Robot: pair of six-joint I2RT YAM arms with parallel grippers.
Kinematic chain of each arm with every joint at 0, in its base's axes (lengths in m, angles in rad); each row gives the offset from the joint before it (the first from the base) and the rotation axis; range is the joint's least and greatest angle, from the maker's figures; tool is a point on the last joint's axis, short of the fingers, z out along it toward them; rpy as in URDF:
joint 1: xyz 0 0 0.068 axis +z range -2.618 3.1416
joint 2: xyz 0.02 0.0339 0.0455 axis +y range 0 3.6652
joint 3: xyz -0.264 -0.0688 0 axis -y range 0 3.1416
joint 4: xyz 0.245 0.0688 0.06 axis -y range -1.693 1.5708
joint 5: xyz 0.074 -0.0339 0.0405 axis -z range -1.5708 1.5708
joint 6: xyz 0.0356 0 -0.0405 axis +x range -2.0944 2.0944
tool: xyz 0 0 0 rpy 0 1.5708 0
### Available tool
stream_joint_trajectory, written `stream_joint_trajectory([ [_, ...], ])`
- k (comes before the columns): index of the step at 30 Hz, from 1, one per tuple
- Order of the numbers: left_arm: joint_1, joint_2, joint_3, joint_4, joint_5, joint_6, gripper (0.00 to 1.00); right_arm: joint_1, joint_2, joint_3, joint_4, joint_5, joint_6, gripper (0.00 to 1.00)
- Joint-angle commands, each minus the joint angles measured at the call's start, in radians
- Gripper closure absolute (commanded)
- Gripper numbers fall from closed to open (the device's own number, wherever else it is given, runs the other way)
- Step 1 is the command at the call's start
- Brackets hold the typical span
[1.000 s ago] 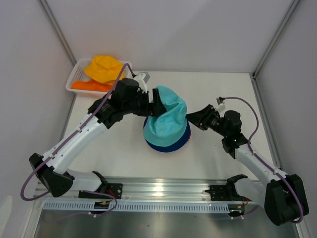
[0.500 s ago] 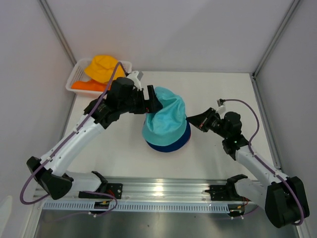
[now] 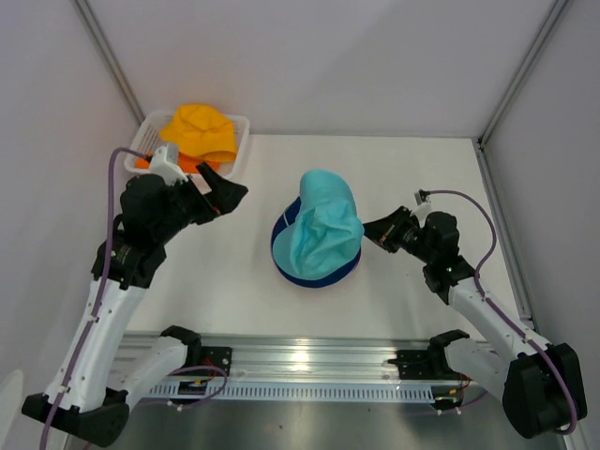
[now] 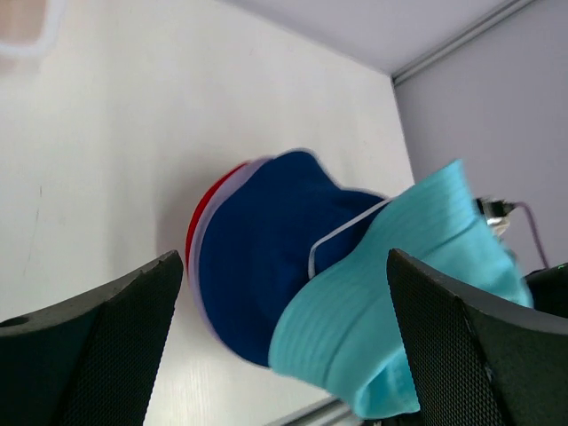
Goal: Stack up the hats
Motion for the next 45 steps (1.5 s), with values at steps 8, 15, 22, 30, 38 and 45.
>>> stream_joint_trajectory([
  [8,0.097,-0.003,-0.55,0.579,0.469,-0.327,0.09,0.001,0.013,0.062,-0.077,0.04,-0.034,1.0],
  [15,0.089,0.024,-0.573,0.689,0.641,-0.29,0.14,0.012,0.024,0.097,-0.13,0.066,-0.054,1.0],
  [22,0.074,0.02,-0.595,0.712,0.719,-0.269,0.13,0.015,0.03,0.102,-0.149,0.077,-0.054,1.0],
  [30,0.008,0.091,-0.553,0.693,0.75,-0.243,0.14,0.015,0.024,0.11,-0.166,0.091,-0.057,1.0],
  [38,-0.075,0.143,-0.498,0.719,0.75,-0.254,0.49,0.017,0.022,0.114,-0.173,0.092,-0.058,1.0],
  [45,-0.075,0.085,-0.469,0.702,0.686,-0.254,0.99,0.017,0.002,0.123,-0.213,0.095,-0.055,1.0],
])
